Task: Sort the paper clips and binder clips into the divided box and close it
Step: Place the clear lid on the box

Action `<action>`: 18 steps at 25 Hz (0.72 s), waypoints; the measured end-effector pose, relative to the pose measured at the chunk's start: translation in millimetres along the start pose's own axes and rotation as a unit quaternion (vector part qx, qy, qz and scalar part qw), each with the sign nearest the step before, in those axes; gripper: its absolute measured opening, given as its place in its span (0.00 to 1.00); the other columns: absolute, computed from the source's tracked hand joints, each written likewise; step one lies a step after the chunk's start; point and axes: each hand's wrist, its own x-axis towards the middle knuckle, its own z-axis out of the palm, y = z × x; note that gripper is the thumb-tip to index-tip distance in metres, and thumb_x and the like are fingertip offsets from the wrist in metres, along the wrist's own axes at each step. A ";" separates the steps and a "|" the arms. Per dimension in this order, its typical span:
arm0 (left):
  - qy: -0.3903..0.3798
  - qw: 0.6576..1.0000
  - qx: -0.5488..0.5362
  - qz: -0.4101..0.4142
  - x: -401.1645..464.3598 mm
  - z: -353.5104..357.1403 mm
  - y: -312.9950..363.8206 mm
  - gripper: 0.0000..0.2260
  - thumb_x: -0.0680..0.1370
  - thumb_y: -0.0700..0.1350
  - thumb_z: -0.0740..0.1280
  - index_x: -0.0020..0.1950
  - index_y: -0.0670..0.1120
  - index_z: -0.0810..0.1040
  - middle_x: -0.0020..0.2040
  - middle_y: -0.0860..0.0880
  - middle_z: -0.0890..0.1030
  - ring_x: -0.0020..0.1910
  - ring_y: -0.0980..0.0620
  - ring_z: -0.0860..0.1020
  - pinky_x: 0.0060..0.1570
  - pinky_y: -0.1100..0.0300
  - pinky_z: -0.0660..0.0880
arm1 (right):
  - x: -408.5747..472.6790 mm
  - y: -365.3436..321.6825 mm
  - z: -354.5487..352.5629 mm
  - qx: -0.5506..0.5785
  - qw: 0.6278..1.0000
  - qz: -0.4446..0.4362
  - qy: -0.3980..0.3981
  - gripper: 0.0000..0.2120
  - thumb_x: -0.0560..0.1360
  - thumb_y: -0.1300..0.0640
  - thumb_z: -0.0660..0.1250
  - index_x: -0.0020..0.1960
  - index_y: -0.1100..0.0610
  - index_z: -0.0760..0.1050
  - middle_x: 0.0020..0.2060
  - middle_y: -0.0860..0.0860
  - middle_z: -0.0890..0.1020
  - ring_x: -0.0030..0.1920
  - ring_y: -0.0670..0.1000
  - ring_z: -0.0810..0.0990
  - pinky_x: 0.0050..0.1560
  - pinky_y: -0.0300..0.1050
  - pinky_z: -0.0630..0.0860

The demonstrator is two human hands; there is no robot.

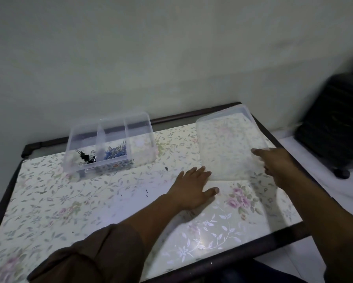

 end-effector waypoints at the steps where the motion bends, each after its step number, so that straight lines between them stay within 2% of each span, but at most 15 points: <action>1: 0.009 1.000 -0.015 -0.004 -5.8 -9.1 -5.0 0.32 0.80 0.65 0.53 0.80 0.51 0.56 0.82 0.49 0.53 0.80 0.48 0.52 0.78 0.45 0.50 | -8.7 -12.5 8.5 0.019 0.999 -0.020 -0.030 0.08 0.74 0.55 0.74 0.46 0.58 0.79 0.42 0.55 0.75 0.32 0.50 0.70 0.34 0.43 0.67; 3: 0.045 0.995 -0.086 0.000 -22.5 -31.2 -19.3 0.29 0.81 0.63 0.55 0.79 0.50 0.61 0.80 0.48 0.60 0.78 0.48 0.60 0.76 0.50 0.57 | -30.0 -43.2 32.5 0.024 0.995 -0.078 -0.050 0.06 0.76 0.56 0.71 0.48 0.58 0.82 0.41 0.53 0.77 0.33 0.49 0.69 0.34 0.42 0.65; 5: 0.102 0.979 -0.174 -0.003 -43.6 -59.6 -38.2 0.26 0.81 0.62 0.57 0.76 0.50 0.67 0.76 0.49 0.68 0.74 0.49 0.67 0.70 0.55 0.62 | -52.7 -74.2 61.8 -0.047 0.982 -0.179 -0.037 0.07 0.77 0.54 0.68 0.45 0.54 0.83 0.39 0.49 0.80 0.35 0.49 0.72 0.36 0.43 0.67; 6: 0.140 0.967 -0.210 -0.015 -53.4 -75.1 -49.4 0.25 0.81 0.61 0.57 0.73 0.50 0.70 0.73 0.50 0.72 0.70 0.50 0.70 0.68 0.56 0.65 | -63.1 -85.7 77.3 -0.124 0.960 -0.249 -0.021 0.09 0.78 0.51 0.67 0.41 0.53 0.81 0.36 0.48 0.79 0.35 0.51 0.74 0.37 0.44 0.67; 7: 0.180 0.946 -0.268 -0.037 -60.7 -90.9 -63.2 0.22 0.82 0.60 0.57 0.70 0.49 0.73 0.68 0.51 0.76 0.66 0.50 0.74 0.64 0.56 0.67 | -73.3 -93.5 93.6 -0.204 0.924 -0.324 -0.004 0.13 0.79 0.49 0.66 0.38 0.53 0.77 0.34 0.49 0.78 0.35 0.53 0.75 0.36 0.45 0.67; 8: 0.218 0.902 -0.366 -0.069 -66.8 -108.1 -79.7 0.20 0.82 0.58 0.57 0.66 0.48 0.76 0.63 0.51 0.80 0.60 0.50 0.78 0.59 0.56 0.69 | -82.0 -97.8 111.1 -0.282 0.873 -0.398 0.014 0.13 0.79 0.49 0.65 0.38 0.53 0.76 0.34 0.51 0.77 0.35 0.56 0.76 0.35 0.46 0.66; 9: 0.251 0.832 -0.484 -0.103 -74.0 -126.9 -98.2 0.19 0.83 0.58 0.56 0.62 0.46 0.77 0.58 0.49 0.82 0.55 0.49 0.80 0.55 0.55 0.71 | -90.4 -100.0 128.8 -0.344 0.814 -0.466 0.031 0.11 0.80 0.49 0.64 0.42 0.53 0.78 0.37 0.53 0.77 0.36 0.59 0.76 0.34 0.47 0.67; 11: 0.291 0.650 -0.687 -0.146 -95.9 -160.4 -142.9 0.23 0.82 0.61 0.54 0.59 0.43 0.75 0.53 0.42 0.83 0.51 0.44 0.82 0.53 0.51 0.76 | -107.1 -95.4 163.3 -0.414 0.693 -0.589 0.036 0.06 0.78 0.54 0.67 0.52 0.52 0.81 0.41 0.53 0.77 0.38 0.60 0.77 0.31 0.46 0.70; 12: 0.308 0.582 -0.736 -0.154 -108.9 -171.0 -170.3 0.25 0.81 0.63 0.54 0.59 0.42 0.74 0.53 0.38 0.83 0.51 0.42 0.83 0.54 0.49 0.78 | -111.2 -89.5 180.7 -0.433 0.648 -0.626 0.027 0.09 0.76 0.56 0.69 0.56 0.51 0.82 0.42 0.52 0.77 0.39 0.59 0.77 0.30 0.45 0.70; 13: 0.319 0.546 -0.758 -0.160 -120.3 -177.2 -191.2 0.26 0.81 0.64 0.55 0.60 0.41 0.73 0.52 0.36 0.83 0.51 0.40 0.83 0.54 0.47 0.79 | -113.0 -83.0 192.2 -0.445 0.622 -0.644 0.016 0.14 0.74 0.58 0.72 0.59 0.50 0.82 0.42 0.52 0.77 0.39 0.58 0.77 0.28 0.44 0.68; 14: 0.327 0.539 -0.757 -0.169 -131.6 -178.7 -208.8 0.25 0.80 0.62 0.58 0.61 0.41 0.73 0.52 0.36 0.82 0.51 0.40 0.83 0.53 0.47 0.80 | -112.2 -76.5 203.4 -0.446 0.608 -0.657 0.011 0.17 0.72 0.59 0.74 0.61 0.50 0.82 0.42 0.52 0.78 0.39 0.58 0.77 0.27 0.42 0.66; 15: 0.333 0.548 -0.745 -0.184 -139.1 -175.4 -221.2 0.23 0.80 0.60 0.60 0.62 0.41 0.73 0.52 0.37 0.82 0.50 0.42 0.83 0.50 0.49 0.80 | -110.9 -69.7 212.9 -0.439 0.596 -0.672 0.010 0.19 0.71 0.60 0.76 0.61 0.50 0.82 0.42 0.52 0.78 0.38 0.57 0.76 0.27 0.41 0.64; 18: 0.353 0.606 -0.674 -0.229 -147.3 -159.8 -248.4 0.17 0.80 0.50 0.67 0.63 0.41 0.76 0.53 0.41 0.81 0.42 0.48 0.80 0.41 0.55 0.80 | -106.2 -56.6 239.7 -0.449 0.562 -0.695 0.005 0.22 0.71 0.61 0.76 0.64 0.50 0.81 0.46 0.53 0.80 0.39 0.56 0.75 0.28 0.42 0.66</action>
